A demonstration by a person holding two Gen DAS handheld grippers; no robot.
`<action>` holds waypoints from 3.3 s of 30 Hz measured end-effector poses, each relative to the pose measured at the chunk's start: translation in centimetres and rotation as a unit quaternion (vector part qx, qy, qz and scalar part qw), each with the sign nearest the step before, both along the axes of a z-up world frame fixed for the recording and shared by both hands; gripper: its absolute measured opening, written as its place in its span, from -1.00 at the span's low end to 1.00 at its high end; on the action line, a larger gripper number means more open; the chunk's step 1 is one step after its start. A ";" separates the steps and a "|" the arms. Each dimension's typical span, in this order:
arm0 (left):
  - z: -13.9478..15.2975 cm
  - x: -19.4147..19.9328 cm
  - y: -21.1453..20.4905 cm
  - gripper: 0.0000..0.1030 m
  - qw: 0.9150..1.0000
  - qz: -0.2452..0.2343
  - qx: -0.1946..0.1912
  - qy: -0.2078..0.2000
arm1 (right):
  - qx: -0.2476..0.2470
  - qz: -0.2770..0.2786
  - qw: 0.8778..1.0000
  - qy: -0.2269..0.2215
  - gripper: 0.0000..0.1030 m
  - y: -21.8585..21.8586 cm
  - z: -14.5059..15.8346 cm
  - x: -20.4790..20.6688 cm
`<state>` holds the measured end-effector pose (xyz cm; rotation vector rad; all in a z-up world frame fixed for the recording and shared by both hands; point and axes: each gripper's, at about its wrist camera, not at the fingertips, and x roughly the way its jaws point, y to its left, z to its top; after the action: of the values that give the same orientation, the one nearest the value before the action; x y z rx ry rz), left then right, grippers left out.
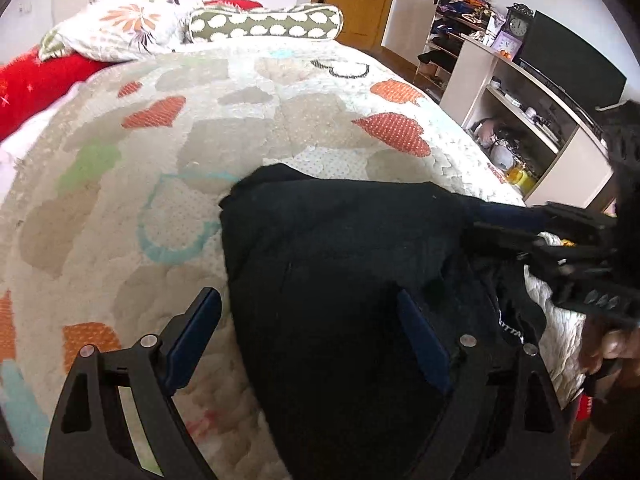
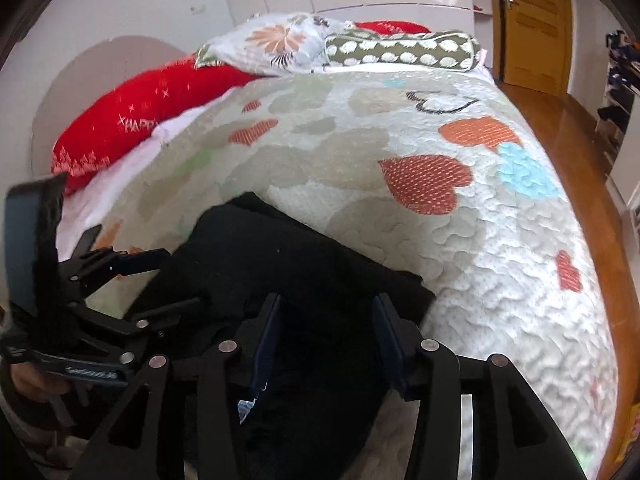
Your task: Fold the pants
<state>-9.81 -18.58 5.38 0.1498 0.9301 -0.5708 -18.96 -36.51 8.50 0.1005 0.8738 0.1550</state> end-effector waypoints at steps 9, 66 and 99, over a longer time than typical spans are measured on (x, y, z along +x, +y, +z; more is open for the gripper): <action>1.4 -2.0 0.8 0.75 1.000 0.007 0.000 -0.024 | 0.000 0.031 1.000 -0.004 0.08 2.8 0.4 -3.6; -2.5 -0.2 2.6 1.00 0.988 0.044 -0.121 0.090 | 0.183 -0.010 0.983 -0.010 0.20 -1.9 -5.3 -1.3; 2.1 8.6 10.0 0.28 0.989 0.143 -0.030 -0.010 | 0.098 0.038 0.994 -0.044 -0.18 6.0 2.2 12.7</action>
<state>-1.25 -8.57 7.46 -0.0325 0.8951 -0.3304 -6.27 -30.52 10.72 0.2409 0.7731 0.3149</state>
